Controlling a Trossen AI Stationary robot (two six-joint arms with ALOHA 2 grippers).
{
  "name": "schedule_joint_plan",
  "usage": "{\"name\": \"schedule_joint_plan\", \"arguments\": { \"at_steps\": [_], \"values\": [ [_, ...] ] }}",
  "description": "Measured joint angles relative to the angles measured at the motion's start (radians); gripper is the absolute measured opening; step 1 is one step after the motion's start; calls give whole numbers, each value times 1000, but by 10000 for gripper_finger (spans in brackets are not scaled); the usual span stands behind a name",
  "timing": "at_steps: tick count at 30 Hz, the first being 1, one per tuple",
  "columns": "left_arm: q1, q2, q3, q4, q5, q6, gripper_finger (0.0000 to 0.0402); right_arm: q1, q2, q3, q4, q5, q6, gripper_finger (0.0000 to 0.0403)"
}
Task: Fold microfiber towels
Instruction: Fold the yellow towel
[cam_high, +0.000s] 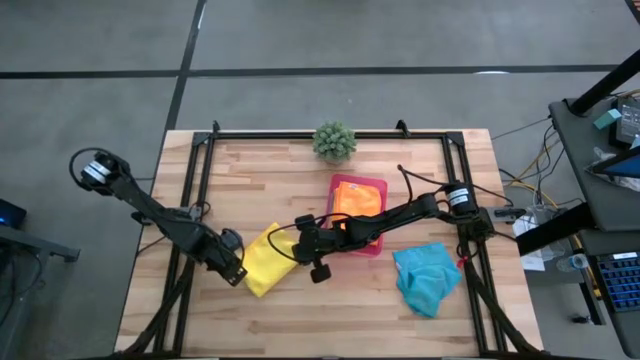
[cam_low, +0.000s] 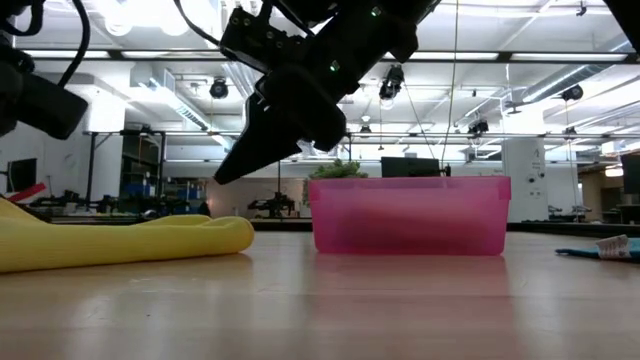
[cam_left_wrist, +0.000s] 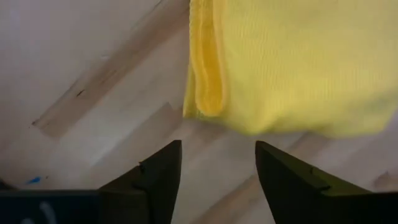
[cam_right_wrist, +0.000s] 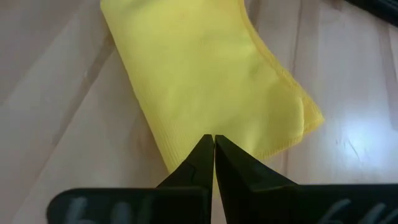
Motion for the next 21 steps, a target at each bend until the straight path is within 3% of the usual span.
{"name": "schedule_joint_plan", "arguments": {
  "at_steps": [11, 17, 21],
  "values": [
    [0, -32, 119, -154, 58, 48, 189, 0, 49, -1, 95, -29, 17, 9],
    [-1, -9, 143, 77, -106, 255, 163, 0, 78, 1, 152, -30, 17, 9],
    [0, 63, 107, 236, -129, 369, 114, -2, 85, 1, 156, -30, 17, 9]
  ]
}}
